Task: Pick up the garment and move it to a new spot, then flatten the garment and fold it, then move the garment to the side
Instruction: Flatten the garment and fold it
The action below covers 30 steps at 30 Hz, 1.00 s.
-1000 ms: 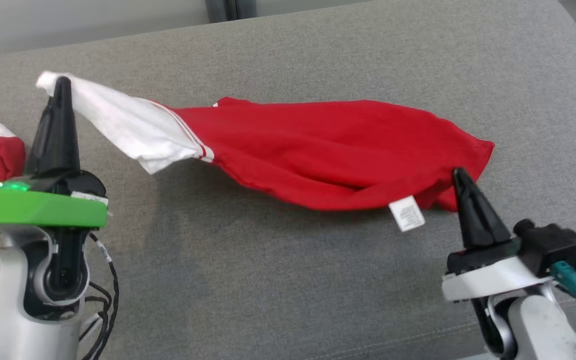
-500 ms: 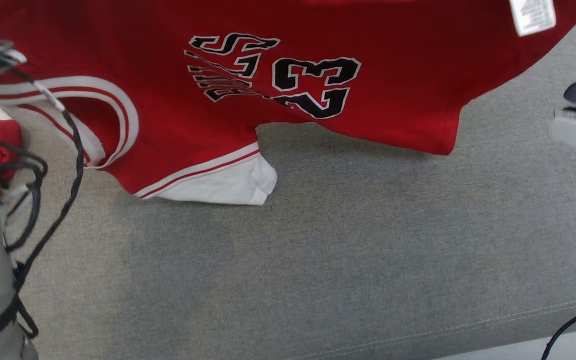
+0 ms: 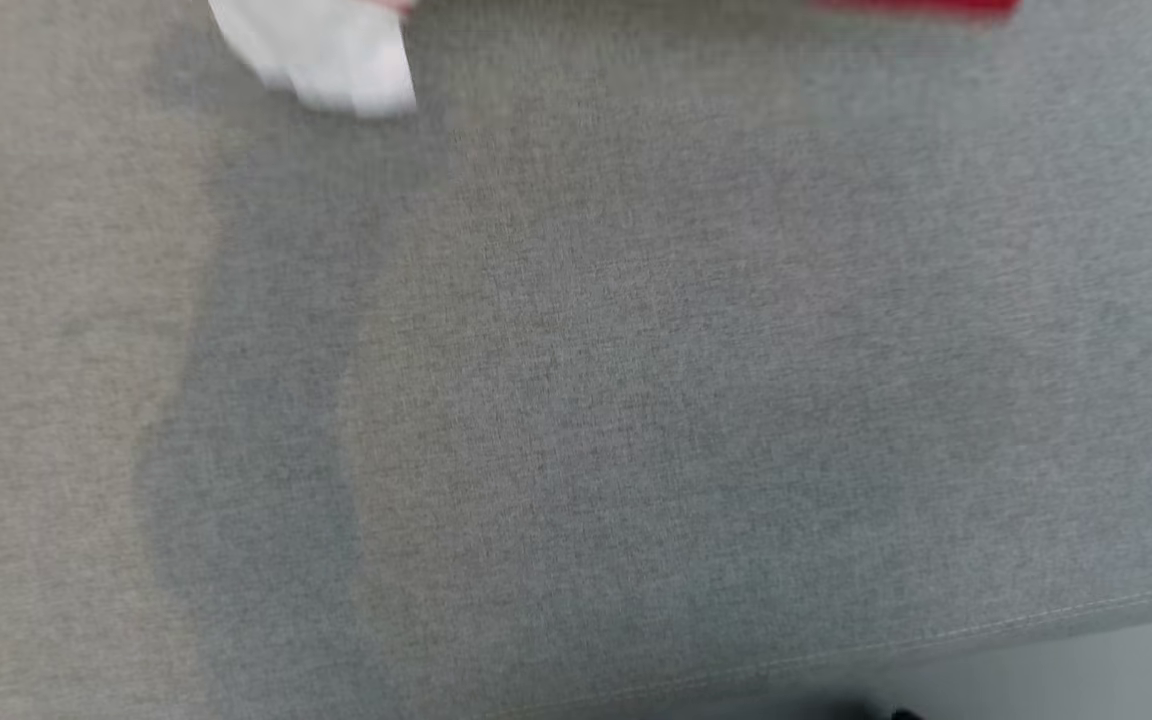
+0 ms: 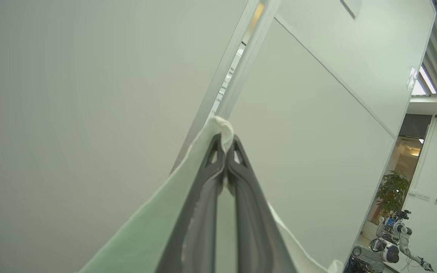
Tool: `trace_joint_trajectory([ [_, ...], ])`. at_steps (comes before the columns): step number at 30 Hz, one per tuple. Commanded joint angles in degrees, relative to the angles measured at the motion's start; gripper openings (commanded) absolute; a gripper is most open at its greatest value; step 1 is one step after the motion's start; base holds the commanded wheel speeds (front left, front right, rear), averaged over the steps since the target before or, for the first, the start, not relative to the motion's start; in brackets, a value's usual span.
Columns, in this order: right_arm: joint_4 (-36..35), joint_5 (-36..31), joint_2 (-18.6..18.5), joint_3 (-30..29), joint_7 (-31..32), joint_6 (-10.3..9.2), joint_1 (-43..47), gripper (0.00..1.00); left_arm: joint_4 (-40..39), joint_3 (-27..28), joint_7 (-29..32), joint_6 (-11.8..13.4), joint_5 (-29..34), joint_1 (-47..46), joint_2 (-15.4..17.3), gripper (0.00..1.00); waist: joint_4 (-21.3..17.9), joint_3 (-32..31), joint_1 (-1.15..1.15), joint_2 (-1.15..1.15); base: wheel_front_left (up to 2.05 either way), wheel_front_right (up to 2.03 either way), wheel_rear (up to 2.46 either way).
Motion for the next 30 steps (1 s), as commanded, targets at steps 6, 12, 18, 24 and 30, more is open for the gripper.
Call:
trace_joint_trajectory([
  [6, 5.4, -6.3, -0.3, -2.2, -1.6, -0.1, -10.5, 0.0, 9.8, 0.7, -10.9, -4.7, 1.7, -11.3, -4.0, 0.0, 2.0, 13.2, -0.01, 0.0, 0.0, 0.0, 0.0],
  [12, 4.0, -6.9, -1.9, -1.8, -1.6, -0.1, -8.4, 0.0, 12.6, 1.5, -15.7, -10.1, -1.2, -6.9, -6.0, 0.0, 5.2, 16.4, -0.01, 0.0, 0.0, 0.0, 0.0],
  [18, 2.6, -4.9, -4.0, -1.4, -1.7, -0.1, 0.5, 0.0, 8.4, 0.5, -18.2, -12.2, -4.3, 7.0, -6.0, 0.0, 7.8, 13.8, -0.01, 0.0, 0.0, 0.0, 0.0],
  [24, -1.6, 0.3, -5.0, -1.9, -1.7, -0.1, 14.7, 0.0, -2.8, 0.4, -17.9, -12.5, -8.7, 28.1, -3.9, 0.0, 8.2, 6.1, -0.01, 0.0, 0.0, 0.0, 0.0],
  [30, -6.7, 5.0, -6.3, -3.7, -1.7, -0.11, 31.5, 0.0, -16.3, 0.8, -15.2, -9.9, -12.4, 51.7, -1.6, 0.0, 7.9, -2.6, -0.01, 0.0, 0.0, 0.0, 0.0],
])
